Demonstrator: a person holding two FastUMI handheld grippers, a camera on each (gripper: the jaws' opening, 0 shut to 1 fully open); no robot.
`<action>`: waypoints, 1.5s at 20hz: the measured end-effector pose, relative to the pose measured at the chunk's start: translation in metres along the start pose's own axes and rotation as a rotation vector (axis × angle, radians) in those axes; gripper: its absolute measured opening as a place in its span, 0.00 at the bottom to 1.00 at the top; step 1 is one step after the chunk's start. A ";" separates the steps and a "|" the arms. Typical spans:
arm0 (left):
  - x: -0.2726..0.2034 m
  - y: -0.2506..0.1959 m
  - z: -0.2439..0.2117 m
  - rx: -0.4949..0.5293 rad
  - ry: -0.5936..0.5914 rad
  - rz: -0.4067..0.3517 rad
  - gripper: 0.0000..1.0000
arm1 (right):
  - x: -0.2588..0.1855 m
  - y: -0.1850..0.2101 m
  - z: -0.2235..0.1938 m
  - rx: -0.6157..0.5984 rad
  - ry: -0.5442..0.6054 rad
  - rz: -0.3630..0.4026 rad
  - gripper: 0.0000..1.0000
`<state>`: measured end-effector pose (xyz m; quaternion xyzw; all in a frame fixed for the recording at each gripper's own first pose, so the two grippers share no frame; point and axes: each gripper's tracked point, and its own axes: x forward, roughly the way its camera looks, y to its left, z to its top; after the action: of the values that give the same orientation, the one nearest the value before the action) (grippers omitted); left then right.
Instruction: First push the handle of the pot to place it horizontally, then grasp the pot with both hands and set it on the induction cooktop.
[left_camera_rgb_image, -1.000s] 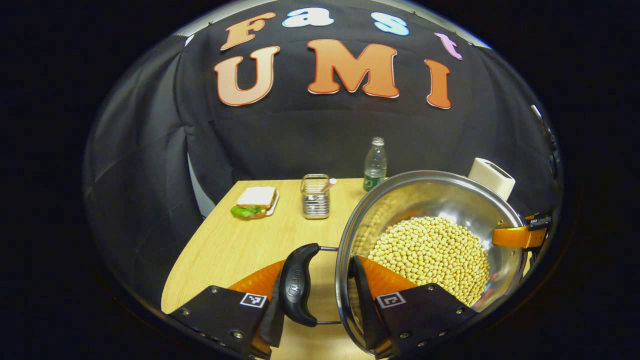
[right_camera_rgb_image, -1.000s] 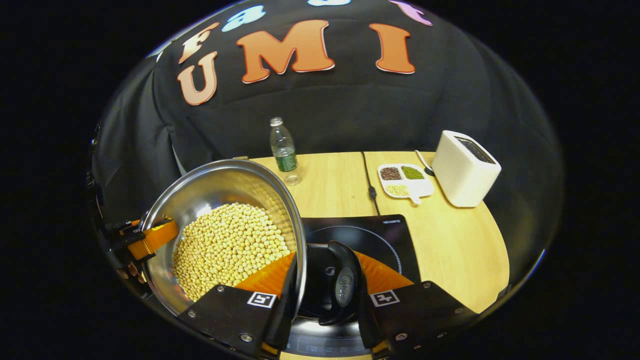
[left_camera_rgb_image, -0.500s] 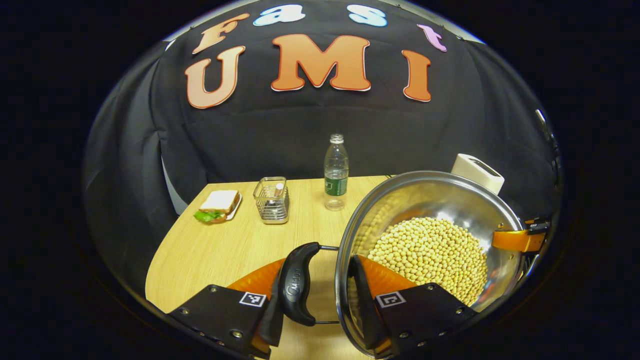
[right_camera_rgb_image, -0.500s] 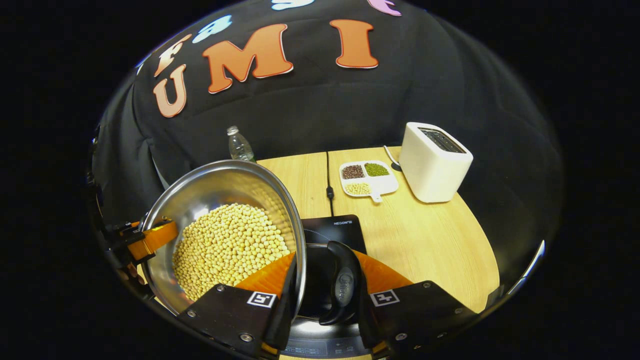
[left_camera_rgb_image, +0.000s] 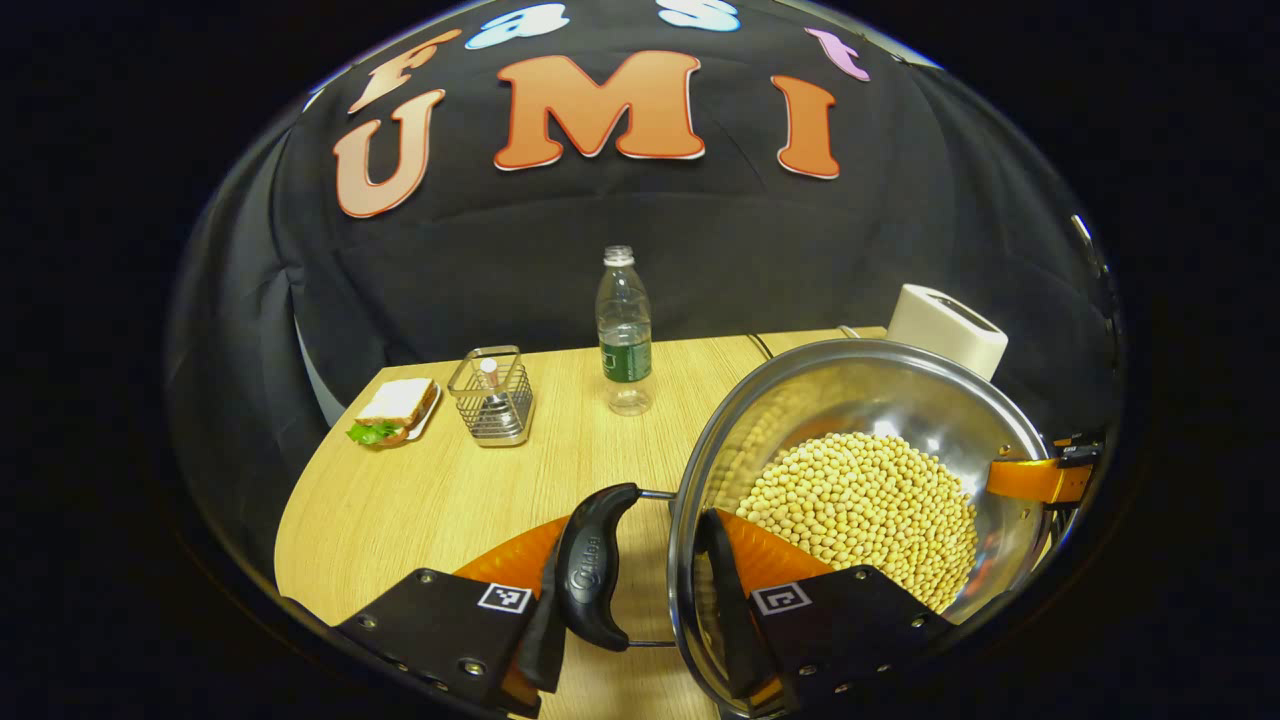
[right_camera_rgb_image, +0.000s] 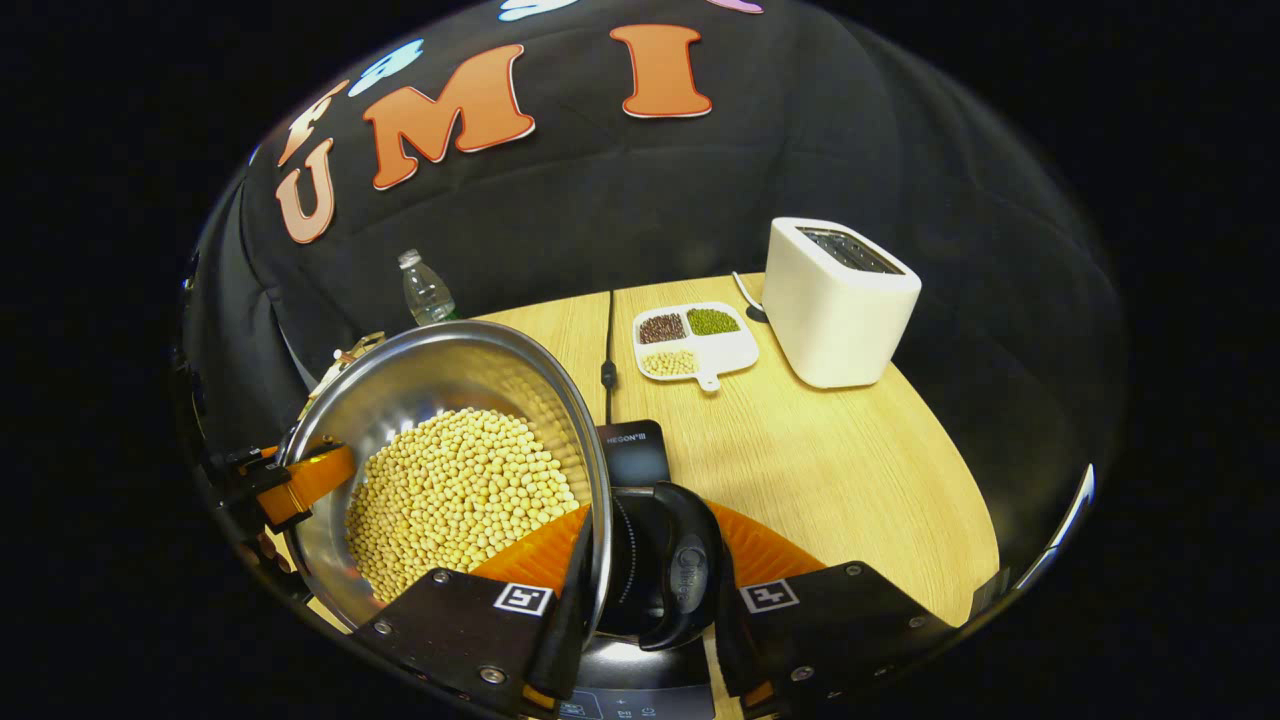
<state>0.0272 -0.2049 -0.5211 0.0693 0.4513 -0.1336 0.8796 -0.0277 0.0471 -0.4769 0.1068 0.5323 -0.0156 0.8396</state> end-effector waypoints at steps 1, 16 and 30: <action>0.003 -0.002 -0.001 0.004 0.005 0.000 0.64 | 0.003 -0.001 -0.003 0.005 0.009 0.000 0.54; 0.025 -0.011 -0.024 0.001 0.079 -0.026 0.64 | 0.028 -0.008 -0.011 0.023 0.073 -0.014 0.55; -0.043 0.029 0.061 -0.008 -0.254 0.094 0.88 | -0.035 -0.012 0.061 -0.053 -0.253 -0.079 0.93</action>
<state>0.0590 -0.1843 -0.4509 0.0692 0.3330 -0.0984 0.9352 0.0101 0.0201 -0.4221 0.0609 0.4263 -0.0478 0.9012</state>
